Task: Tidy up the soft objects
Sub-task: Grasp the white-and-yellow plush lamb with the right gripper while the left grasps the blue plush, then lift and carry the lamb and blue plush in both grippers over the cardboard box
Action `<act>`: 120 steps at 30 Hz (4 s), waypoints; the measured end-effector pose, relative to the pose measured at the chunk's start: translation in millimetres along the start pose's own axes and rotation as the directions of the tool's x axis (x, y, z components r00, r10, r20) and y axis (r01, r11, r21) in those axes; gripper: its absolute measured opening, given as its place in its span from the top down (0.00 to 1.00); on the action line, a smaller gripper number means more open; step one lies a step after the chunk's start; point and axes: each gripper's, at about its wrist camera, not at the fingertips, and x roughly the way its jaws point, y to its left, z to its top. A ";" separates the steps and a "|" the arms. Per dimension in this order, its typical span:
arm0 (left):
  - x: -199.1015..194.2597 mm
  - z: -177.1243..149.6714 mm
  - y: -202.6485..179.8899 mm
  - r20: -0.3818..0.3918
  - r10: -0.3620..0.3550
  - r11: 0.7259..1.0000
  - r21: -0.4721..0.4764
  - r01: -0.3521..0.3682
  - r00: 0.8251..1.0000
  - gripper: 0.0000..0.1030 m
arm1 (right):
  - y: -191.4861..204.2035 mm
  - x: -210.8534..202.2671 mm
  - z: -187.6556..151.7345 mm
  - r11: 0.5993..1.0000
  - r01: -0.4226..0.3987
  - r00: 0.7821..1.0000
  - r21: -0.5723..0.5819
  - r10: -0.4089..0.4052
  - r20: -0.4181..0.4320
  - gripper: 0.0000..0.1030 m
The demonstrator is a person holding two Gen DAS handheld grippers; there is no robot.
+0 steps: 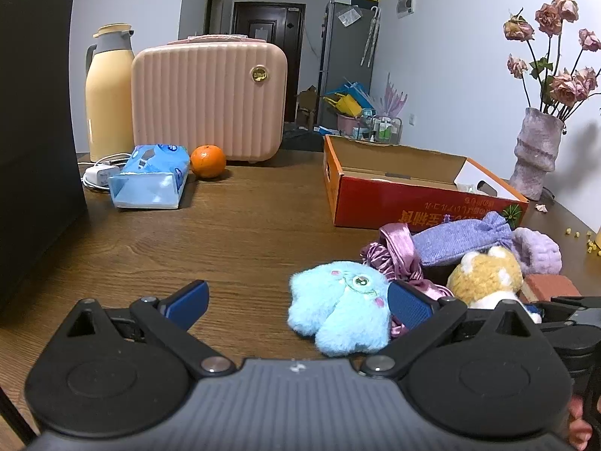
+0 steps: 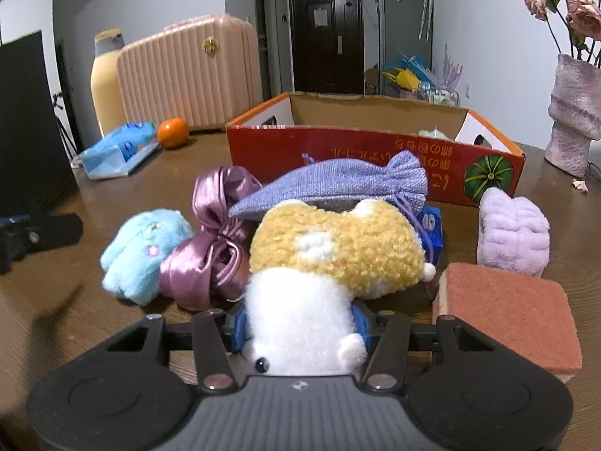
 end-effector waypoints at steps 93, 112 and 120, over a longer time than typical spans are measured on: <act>35.0 7.6 -33.1 0.039 0.027 0.999 0.030 -0.028 0.999 0.22 | -52.6 -61.2 1.2 0.994 0.037 0.941 0.098 -0.068 0.332 0.51; 30.3 41.1 -70.9 0.136 -0.028 0.999 0.021 0.025 0.990 0.22 | -59.2 -65.4 31.3 0.997 0.080 0.915 0.016 -0.079 0.396 0.51; 38.1 60.8 -90.7 0.173 -0.040 0.999 0.020 0.037 0.984 0.22 | -67.1 -58.5 51.5 0.996 0.085 0.908 0.012 -0.083 0.411 0.51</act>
